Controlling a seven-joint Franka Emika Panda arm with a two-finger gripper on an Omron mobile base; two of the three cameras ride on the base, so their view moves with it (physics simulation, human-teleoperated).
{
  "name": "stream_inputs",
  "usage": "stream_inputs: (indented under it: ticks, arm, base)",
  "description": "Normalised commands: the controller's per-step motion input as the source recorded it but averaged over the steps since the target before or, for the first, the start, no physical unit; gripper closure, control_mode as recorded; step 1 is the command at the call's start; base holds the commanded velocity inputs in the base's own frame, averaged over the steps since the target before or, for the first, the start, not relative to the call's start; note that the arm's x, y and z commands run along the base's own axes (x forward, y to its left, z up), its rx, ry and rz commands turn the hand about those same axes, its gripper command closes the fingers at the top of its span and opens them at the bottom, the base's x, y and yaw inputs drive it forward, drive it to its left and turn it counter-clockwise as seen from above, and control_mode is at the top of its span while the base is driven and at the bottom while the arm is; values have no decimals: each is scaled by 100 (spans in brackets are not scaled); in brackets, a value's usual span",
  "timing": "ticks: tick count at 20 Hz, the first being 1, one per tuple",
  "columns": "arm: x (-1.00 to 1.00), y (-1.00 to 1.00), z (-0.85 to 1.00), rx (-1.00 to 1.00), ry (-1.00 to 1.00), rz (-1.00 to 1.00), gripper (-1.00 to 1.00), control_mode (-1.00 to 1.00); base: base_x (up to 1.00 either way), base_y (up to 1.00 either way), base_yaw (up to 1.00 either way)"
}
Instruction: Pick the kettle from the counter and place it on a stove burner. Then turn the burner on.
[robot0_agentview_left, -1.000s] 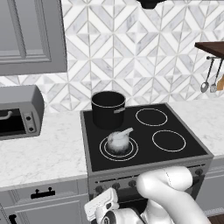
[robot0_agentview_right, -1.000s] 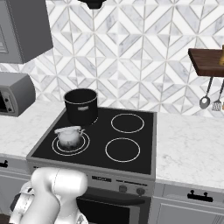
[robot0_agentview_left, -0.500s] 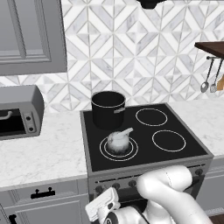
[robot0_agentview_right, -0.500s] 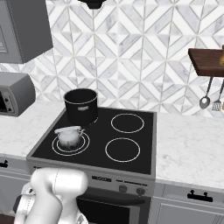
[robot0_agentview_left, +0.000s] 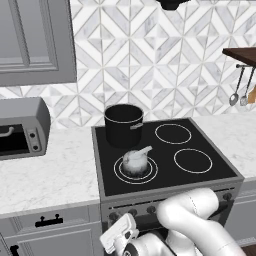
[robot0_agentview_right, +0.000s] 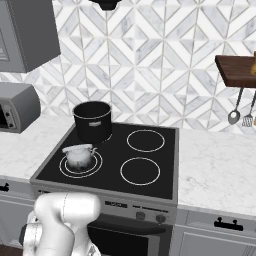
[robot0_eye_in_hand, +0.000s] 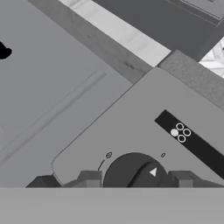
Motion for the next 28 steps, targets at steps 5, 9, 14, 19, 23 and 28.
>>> stream_inputs:
  ticks: [5, 9, 14, 19, 23, 28]
  arm:
    - [33, 0, 30, -20, 20, 27, 100, -100]
    - [40, 0, 28, -25, 25, 28, 100, -100]
    - [43, 0, 21, -24, 37, 31, 100, -100]
    - [42, 0, 22, -21, 43, 34, 100, -100]
    - [38, 0, 20, -22, 42, 35, 100, -100]
    - [23, 14, 30, -16, 37, 31, 100, -100]
  base:
    - [0, 0, 0]
    - [0, 0, 0]
    - [0, 0, 0]
    - [0, 0, 0]
    - [0, 0, 0]
    - [0, 0, 0]
